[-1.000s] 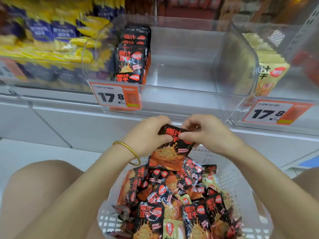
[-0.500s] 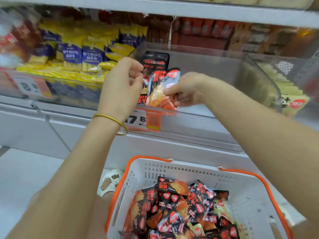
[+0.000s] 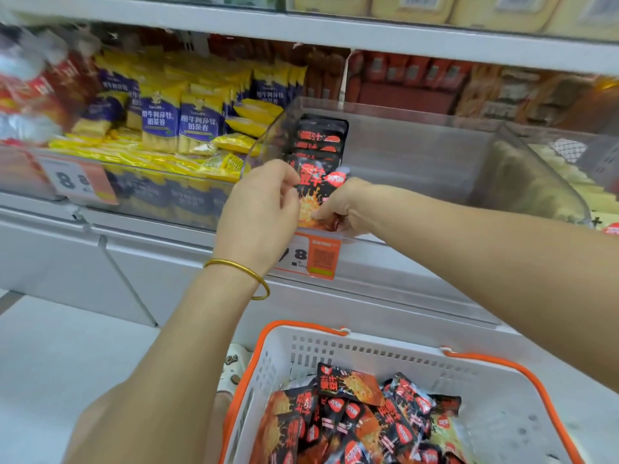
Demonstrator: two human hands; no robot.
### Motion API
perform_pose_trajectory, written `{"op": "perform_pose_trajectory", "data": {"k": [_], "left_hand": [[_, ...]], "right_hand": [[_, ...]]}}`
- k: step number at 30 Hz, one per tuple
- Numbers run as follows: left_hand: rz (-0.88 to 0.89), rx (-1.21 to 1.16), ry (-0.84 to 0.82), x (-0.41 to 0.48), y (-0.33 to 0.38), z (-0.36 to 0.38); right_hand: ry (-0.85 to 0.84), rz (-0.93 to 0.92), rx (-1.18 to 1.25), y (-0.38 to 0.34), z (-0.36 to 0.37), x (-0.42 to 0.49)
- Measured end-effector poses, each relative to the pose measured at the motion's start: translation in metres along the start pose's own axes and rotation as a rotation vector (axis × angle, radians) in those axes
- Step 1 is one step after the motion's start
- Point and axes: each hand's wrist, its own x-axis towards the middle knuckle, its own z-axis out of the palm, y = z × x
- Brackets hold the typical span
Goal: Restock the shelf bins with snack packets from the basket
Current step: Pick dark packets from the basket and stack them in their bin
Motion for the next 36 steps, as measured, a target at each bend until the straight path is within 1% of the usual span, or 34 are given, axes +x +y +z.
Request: {"op": "perform_pose_trajectory", "data": {"k": [3,6,8,10,12,15,18,21,24,27,36], "left_hand": [[0.001,-0.001,-0.002,0.0,-0.002,0.002],[0.002,-0.005,-0.001,0.0,-0.004,0.003],[-0.002,0.002,-0.004,0.0,-0.003,0.002],[-0.008,0.009,-0.006,-0.001,-0.002,0.002],[-0.012,0.02,-0.013,-0.001,-0.001,0.001],[-0.012,0.033,-0.021,-0.002,0.0,0.0],[-0.016,0.04,-0.034,-0.002,0.0,0.0],[-0.023,0.046,-0.045,-0.002,0.001,0.0],[-0.032,0.055,-0.053,-0.002,0.002,-0.001],[-0.032,0.062,-0.062,-0.002,0.001,-0.001],[-0.033,0.074,-0.06,-0.002,0.002,-0.001]], "right_hand": [[0.13,-0.125,0.024,-0.005,0.006,0.009],[0.279,-0.236,-0.106,-0.01,0.009,0.013],[0.323,-0.272,-0.152,-0.011,0.009,0.019],[0.312,-0.238,-0.199,-0.01,0.011,0.019],[0.262,-0.175,-0.259,-0.007,0.013,0.018],[0.189,-0.124,-0.25,-0.007,0.014,0.016],[0.185,-0.139,-0.268,-0.008,0.014,0.021],[0.128,-0.179,-0.303,-0.01,0.014,0.022],[0.118,-0.159,-0.273,-0.008,0.01,0.027],[0.037,-0.104,-0.238,-0.006,0.009,0.026],[0.028,-0.047,-0.208,-0.004,0.008,0.031]]}}
